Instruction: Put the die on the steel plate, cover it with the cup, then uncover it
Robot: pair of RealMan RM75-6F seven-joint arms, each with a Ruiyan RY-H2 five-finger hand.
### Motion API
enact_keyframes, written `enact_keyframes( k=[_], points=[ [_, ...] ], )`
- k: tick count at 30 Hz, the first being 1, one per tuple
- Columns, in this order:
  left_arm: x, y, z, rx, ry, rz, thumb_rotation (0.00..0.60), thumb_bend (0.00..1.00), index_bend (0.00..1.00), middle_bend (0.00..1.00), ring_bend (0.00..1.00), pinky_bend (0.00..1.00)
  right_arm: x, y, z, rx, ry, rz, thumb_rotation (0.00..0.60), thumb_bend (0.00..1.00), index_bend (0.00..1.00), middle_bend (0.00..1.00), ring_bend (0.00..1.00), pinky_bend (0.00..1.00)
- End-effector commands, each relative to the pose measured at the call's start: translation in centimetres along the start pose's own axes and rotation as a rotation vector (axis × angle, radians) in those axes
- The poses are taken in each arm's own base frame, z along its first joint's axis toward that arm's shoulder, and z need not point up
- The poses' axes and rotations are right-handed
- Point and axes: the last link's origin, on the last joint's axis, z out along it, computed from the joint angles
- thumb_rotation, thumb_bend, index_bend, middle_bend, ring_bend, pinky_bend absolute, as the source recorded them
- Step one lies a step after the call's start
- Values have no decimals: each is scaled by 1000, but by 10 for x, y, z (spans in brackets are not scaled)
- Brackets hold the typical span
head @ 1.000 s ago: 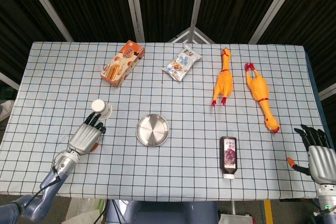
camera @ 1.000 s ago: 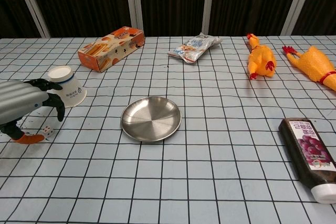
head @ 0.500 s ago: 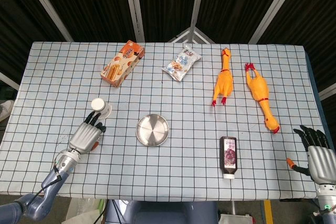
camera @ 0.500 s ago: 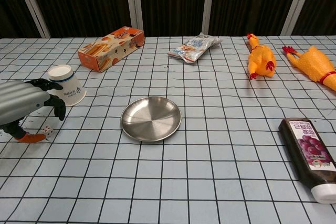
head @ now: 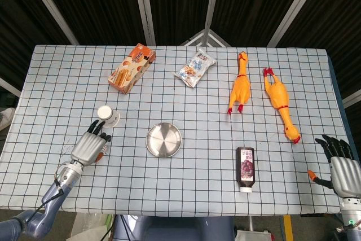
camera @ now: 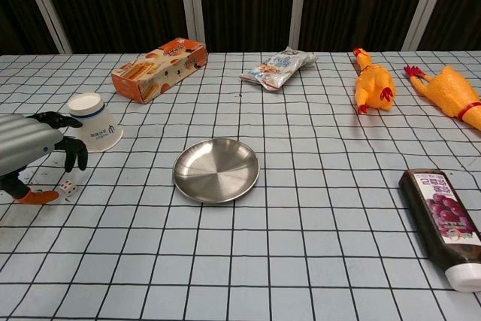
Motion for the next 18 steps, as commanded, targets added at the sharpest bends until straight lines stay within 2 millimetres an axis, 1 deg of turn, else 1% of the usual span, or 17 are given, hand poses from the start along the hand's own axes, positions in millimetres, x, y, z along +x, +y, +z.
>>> enact_keyframes(
  k=[1,3,5,7,11,18],
  points=[
    [-1,-1,-1,1,-6,-5,600,430,375,422,67,15,-1,0,0,1,-3,0,600,232,182,108,93,0],
    [-1,-1,0,2,-8,-8,600,430,418,416,67,15,-1,0,0,0,-3,0,600,232,182,108,93,0],
    [-1,-1,0,3,-9,-18,600,430,433,404,67,14,-1,0,1,-1,-3,0,600,232,182,107,93,0],
    [-1,0,1,2,-10,-26,600,429,434,386,67,15,-1,0,1,-3,-5,0,600,231,182,107,93,0],
    [-2,2,3,-5,-9,-30,600,427,426,380,68,14,-2,0,1,-3,-7,1,600,232,182,108,93,0],
    [-2,5,4,-12,-3,-42,600,425,460,313,68,14,-1,0,1,-3,-7,4,600,231,182,108,93,0]
  ],
)
